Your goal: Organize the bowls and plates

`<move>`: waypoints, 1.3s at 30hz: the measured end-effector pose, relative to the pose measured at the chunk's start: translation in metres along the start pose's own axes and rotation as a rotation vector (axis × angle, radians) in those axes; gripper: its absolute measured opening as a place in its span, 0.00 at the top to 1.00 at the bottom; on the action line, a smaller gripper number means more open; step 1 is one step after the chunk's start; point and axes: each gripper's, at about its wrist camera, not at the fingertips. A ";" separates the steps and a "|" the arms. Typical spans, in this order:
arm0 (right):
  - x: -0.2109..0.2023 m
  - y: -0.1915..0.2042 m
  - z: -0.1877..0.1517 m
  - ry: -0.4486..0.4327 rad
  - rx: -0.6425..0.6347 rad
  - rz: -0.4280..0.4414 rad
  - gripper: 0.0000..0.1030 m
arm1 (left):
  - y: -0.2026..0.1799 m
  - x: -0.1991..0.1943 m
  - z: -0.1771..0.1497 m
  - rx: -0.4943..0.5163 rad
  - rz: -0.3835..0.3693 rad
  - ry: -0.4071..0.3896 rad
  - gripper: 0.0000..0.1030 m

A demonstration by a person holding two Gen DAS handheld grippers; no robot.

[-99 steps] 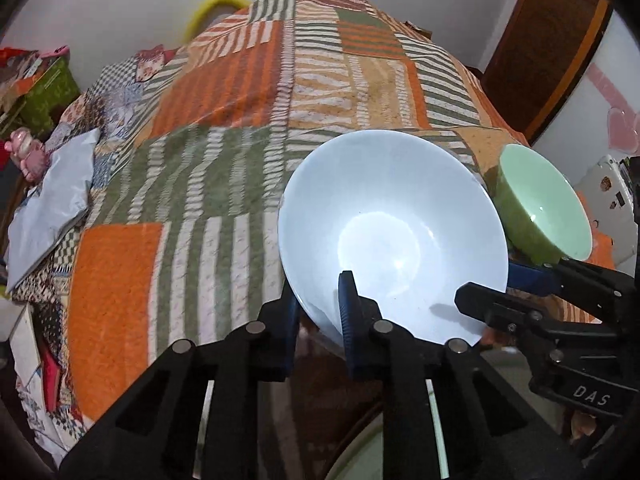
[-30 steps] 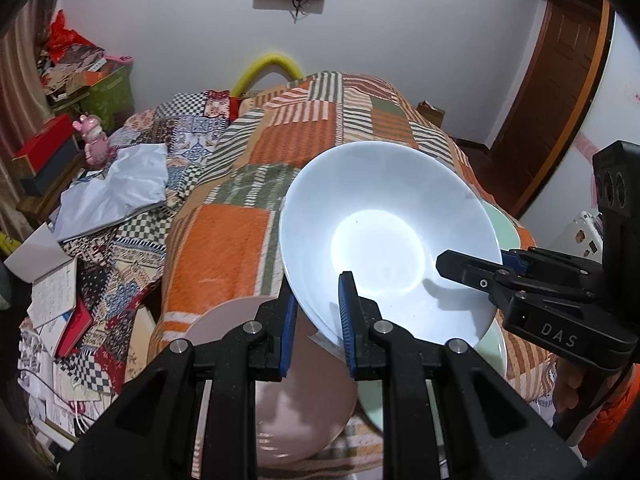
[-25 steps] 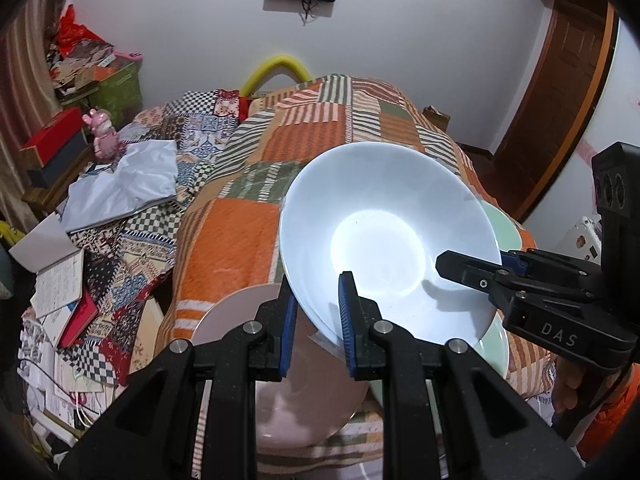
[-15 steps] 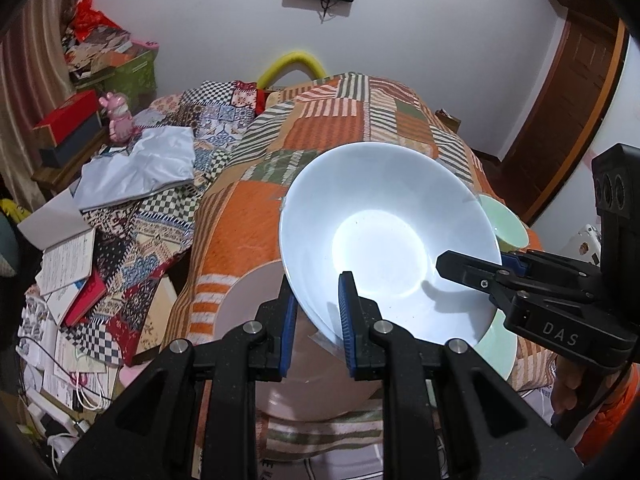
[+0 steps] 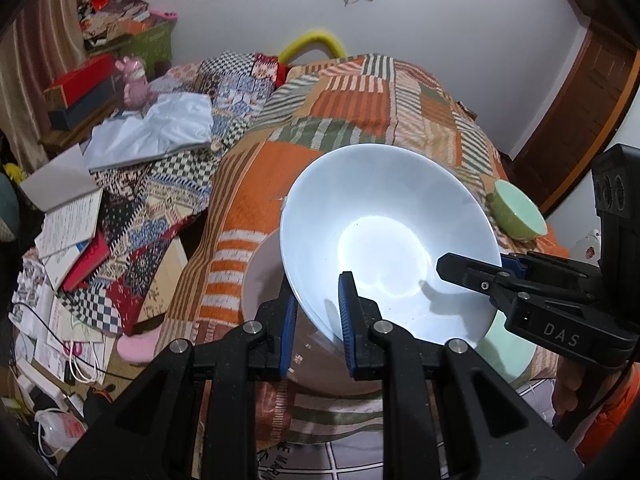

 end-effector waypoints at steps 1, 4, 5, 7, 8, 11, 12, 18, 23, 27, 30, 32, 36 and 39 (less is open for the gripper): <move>0.003 0.001 -0.001 0.010 0.001 0.002 0.76 | 0.003 0.002 -0.002 -0.007 0.001 0.009 0.82; 0.011 0.003 -0.005 0.036 0.005 0.008 0.76 | 0.011 0.009 -0.010 -0.023 0.006 0.031 0.82; 0.014 0.004 -0.006 0.044 0.006 0.010 0.76 | 0.013 0.011 -0.012 -0.026 0.008 0.037 0.82; 0.020 0.004 -0.009 0.063 0.008 0.015 0.76 | 0.017 0.014 -0.015 -0.035 0.013 0.048 0.82; 0.022 0.005 -0.009 0.068 0.010 0.016 0.76 | 0.019 0.016 -0.017 -0.038 0.014 0.053 0.82; 0.027 0.007 -0.012 0.088 0.009 0.017 0.76 | 0.023 0.020 -0.020 -0.043 0.021 0.062 0.82; 0.029 0.008 -0.013 0.093 0.008 0.017 0.76 | 0.023 0.021 -0.020 -0.044 0.022 0.064 0.82; 0.030 0.007 -0.014 0.115 -0.008 0.019 0.76 | 0.029 0.028 -0.025 -0.061 0.016 0.081 0.82; 0.030 0.006 -0.012 0.117 -0.013 0.020 0.74 | 0.032 0.029 -0.026 -0.079 0.010 0.079 0.82; 0.025 0.003 -0.011 0.111 0.001 0.035 0.73 | 0.033 0.031 -0.026 -0.079 0.014 0.085 0.82; 0.023 0.002 -0.011 0.106 -0.003 0.036 0.73 | 0.032 0.034 -0.026 -0.077 0.015 0.094 0.82; 0.022 0.000 -0.012 0.103 -0.001 0.039 0.73 | 0.031 0.036 -0.026 -0.074 0.015 0.102 0.82; 0.015 -0.004 -0.015 0.092 0.005 0.029 0.73 | 0.025 0.040 -0.026 -0.052 0.015 0.119 0.82; 0.009 -0.008 -0.017 0.083 0.005 0.032 0.73 | 0.021 0.040 -0.026 -0.025 0.044 0.103 0.82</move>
Point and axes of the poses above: each gripper's, at about its wrist camera, not at the fingertips, and x roughly the way its jaws point, y to its left, z to its top, and after that the axes turned 6 degrees about -y, right-handed
